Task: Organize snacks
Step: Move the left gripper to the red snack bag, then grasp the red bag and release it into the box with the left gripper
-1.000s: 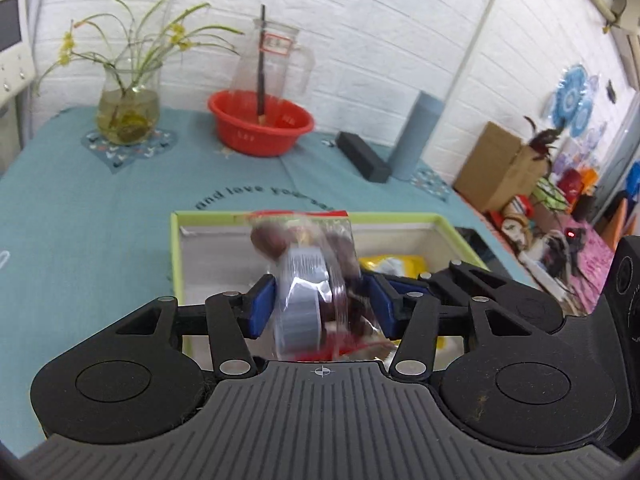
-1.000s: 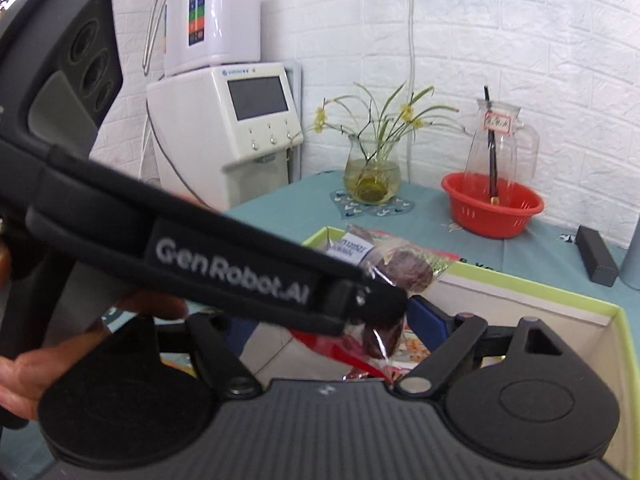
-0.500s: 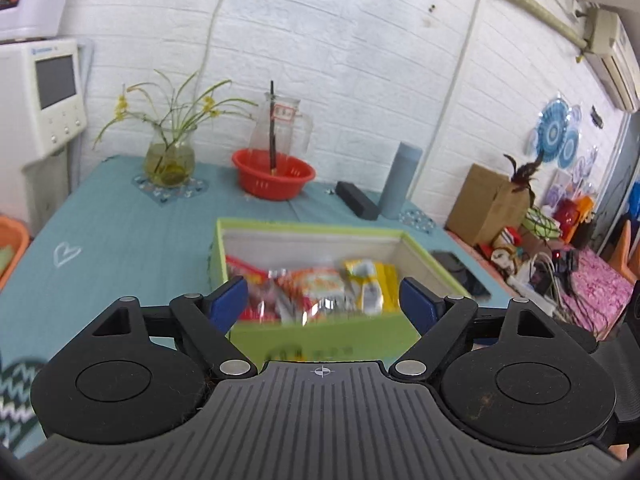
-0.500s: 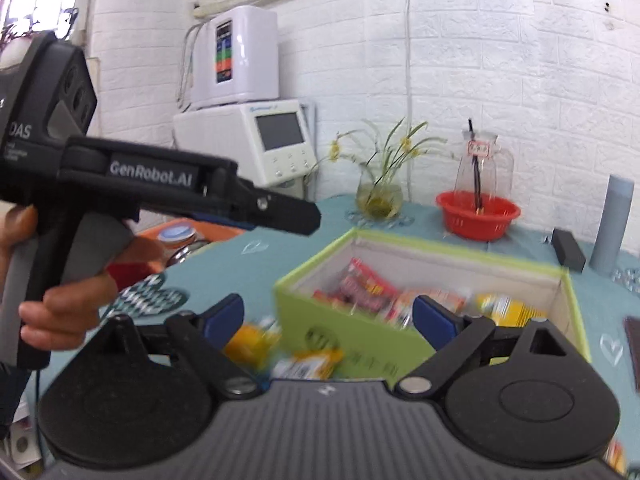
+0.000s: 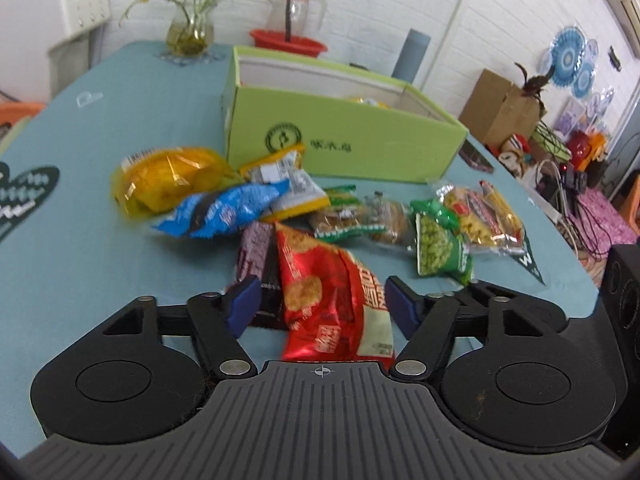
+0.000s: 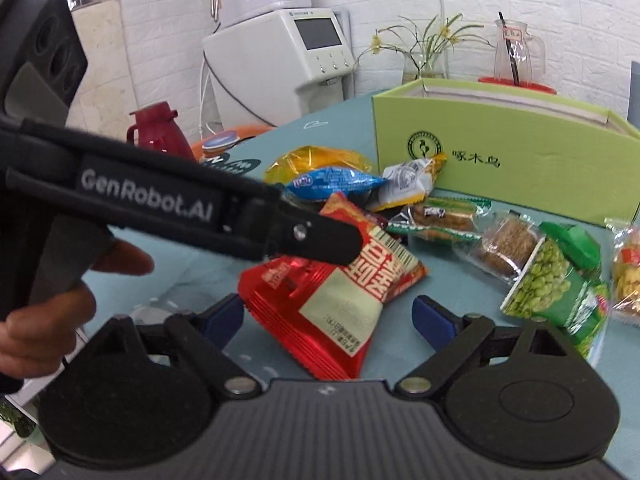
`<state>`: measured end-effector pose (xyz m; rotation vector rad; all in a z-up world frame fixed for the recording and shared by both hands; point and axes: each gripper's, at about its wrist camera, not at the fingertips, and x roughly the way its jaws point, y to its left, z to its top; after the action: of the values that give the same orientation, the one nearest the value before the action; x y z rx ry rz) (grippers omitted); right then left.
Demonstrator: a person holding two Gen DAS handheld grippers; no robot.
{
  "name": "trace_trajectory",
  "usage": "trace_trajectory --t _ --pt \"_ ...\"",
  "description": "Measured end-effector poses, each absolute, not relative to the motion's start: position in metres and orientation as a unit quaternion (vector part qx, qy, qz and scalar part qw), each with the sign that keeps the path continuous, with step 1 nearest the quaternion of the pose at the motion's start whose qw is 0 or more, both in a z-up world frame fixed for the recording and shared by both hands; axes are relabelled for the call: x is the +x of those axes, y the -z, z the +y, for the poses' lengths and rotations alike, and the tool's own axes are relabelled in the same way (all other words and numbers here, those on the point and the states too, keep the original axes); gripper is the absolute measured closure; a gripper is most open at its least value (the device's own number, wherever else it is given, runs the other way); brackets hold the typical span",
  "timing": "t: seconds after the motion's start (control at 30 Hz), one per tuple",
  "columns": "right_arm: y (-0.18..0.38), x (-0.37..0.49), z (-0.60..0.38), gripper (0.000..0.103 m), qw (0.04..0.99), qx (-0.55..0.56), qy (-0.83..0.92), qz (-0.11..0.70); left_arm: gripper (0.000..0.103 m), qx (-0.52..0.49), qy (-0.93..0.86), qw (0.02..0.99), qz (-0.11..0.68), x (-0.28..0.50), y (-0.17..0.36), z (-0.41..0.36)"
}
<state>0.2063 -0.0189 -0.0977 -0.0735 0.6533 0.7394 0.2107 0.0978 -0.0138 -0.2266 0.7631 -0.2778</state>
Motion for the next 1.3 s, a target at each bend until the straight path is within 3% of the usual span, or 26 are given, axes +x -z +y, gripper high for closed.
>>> trace_trajectory --t 0.03,0.07,0.2,0.33,0.4,0.47,0.53,0.8,0.93,1.03,1.1,1.17,1.3 --pt "0.098 0.206 -0.020 0.022 0.878 -0.029 -0.357 0.317 0.074 -0.120 0.140 0.905 0.384 0.213 0.019 0.099" --pt "0.096 0.205 -0.021 0.035 0.878 -0.026 -0.361 0.314 0.073 -0.126 0.141 0.902 0.387 0.212 0.021 0.099" --pt "0.090 0.181 -0.032 0.034 0.880 -0.053 -0.350 0.315 0.073 -0.136 0.164 0.895 0.392 0.195 0.023 0.087" --pt "0.087 0.158 -0.062 0.024 0.891 -0.064 -0.319 0.317 0.072 -0.136 0.214 0.881 0.399 0.186 0.028 0.061" --pt "0.084 0.157 -0.074 0.016 0.901 -0.056 -0.296 0.312 0.065 -0.140 0.216 0.876 0.407 0.190 0.032 0.054" --pt "0.080 0.154 -0.083 0.012 0.908 -0.051 -0.283 0.305 0.051 -0.147 0.199 0.878 0.409 0.192 0.029 0.057" --pt "0.077 0.148 -0.093 0.010 0.913 -0.041 -0.283 0.292 0.047 -0.149 0.192 0.886 0.394 0.188 0.022 0.065" --pt "0.086 0.160 -0.085 0.011 0.904 -0.007 -0.304 0.299 0.047 -0.147 0.185 0.889 0.392 0.192 0.017 0.071" --pt "0.092 0.170 -0.082 0.025 0.903 0.014 -0.295 0.313 0.047 -0.131 0.195 0.884 0.404 0.202 0.023 0.060" --pt "0.097 0.173 -0.079 0.025 0.902 0.018 -0.295 0.316 0.045 -0.138 0.198 0.876 0.418 0.208 0.034 0.061" --pt "0.098 0.175 -0.075 0.029 0.901 0.016 -0.299 0.314 0.046 -0.150 0.204 0.875 0.412 0.208 0.037 0.064" --pt "0.097 0.178 -0.068 0.038 0.897 0.008 -0.311 0.314 0.061 -0.148 0.203 0.874 0.415 0.208 0.036 0.062" --pt "0.077 0.174 -0.066 0.041 0.903 -0.007 -0.314 0.293 0.068 -0.167 0.213 0.873 0.405 0.210 0.021 0.065"
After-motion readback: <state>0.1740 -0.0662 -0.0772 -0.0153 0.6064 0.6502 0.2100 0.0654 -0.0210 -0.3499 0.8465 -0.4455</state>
